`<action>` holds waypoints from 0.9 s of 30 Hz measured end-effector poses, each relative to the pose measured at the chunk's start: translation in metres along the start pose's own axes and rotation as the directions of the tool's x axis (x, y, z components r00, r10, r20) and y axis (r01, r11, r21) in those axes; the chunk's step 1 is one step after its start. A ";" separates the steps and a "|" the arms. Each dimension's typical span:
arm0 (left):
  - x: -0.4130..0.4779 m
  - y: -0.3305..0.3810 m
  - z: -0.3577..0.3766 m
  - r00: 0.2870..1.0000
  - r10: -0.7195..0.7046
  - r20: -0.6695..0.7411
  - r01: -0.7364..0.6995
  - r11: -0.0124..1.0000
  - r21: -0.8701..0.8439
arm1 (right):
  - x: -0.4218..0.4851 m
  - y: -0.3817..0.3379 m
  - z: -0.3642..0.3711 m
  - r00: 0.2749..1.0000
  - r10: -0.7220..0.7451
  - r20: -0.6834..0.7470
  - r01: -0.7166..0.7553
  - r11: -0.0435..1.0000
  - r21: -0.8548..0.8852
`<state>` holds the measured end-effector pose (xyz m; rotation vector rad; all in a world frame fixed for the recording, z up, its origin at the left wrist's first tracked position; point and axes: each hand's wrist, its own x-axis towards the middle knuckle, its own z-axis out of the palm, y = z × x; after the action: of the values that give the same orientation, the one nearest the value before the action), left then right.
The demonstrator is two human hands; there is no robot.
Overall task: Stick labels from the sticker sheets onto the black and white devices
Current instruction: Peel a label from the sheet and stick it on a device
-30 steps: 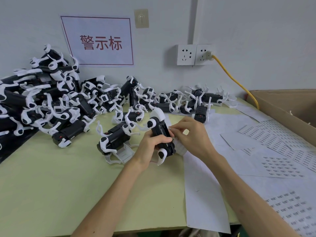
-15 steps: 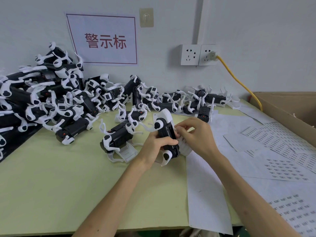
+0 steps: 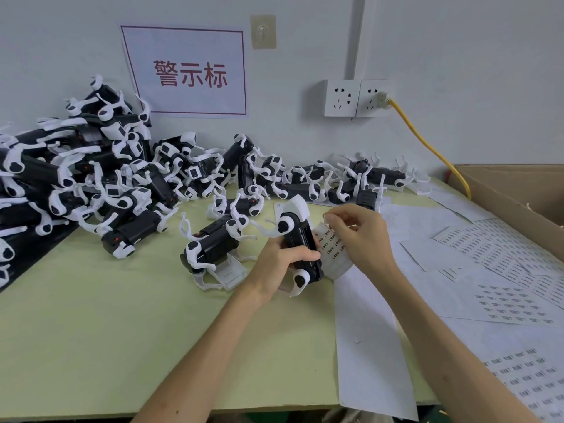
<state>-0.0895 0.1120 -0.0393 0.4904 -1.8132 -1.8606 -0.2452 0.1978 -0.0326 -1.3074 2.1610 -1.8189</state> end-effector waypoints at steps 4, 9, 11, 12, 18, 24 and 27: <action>-0.001 0.001 0.000 1.000 0.022 -0.004 -0.022 1.000 -0.005 | 0.000 -0.004 -0.003 0.999 0.032 -0.032 -0.027 0.991 0.131; -0.003 0.006 0.002 1.000 -0.020 -0.019 0.020 1.000 0.013 | 0.000 -0.007 -0.008 0.991 0.131 0.003 -0.126 0.947 0.296; -0.003 0.007 0.003 0.998 -0.044 -0.038 0.044 0.999 -0.003 | 0.000 -0.008 -0.009 0.990 0.143 -0.010 -0.134 0.944 0.301; -0.003 0.006 0.002 0.997 -0.056 -0.046 0.055 0.998 -0.007 | 0.000 -0.008 -0.009 0.990 0.141 -0.023 -0.129 0.951 0.281; -0.002 0.000 0.000 0.996 0.012 -0.089 -0.016 0.998 -0.053 | -0.006 -0.011 -0.008 0.994 0.055 -0.091 -0.039 0.985 0.168; 0.004 0.006 -0.009 0.992 0.068 -0.107 -0.111 0.876 -0.470 | -0.009 -0.013 -0.004 0.996 -0.073 -0.052 0.078 0.992 0.099; 0.001 0.009 -0.011 0.998 0.027 -0.053 -0.051 0.840 -0.540 | -0.011 -0.013 -0.004 0.995 -0.100 0.008 0.099 0.991 0.086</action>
<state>-0.0831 0.1029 -0.0305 0.2749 -1.1685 -2.1930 -0.2332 0.2079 -0.0260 -1.4278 2.0214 -1.9097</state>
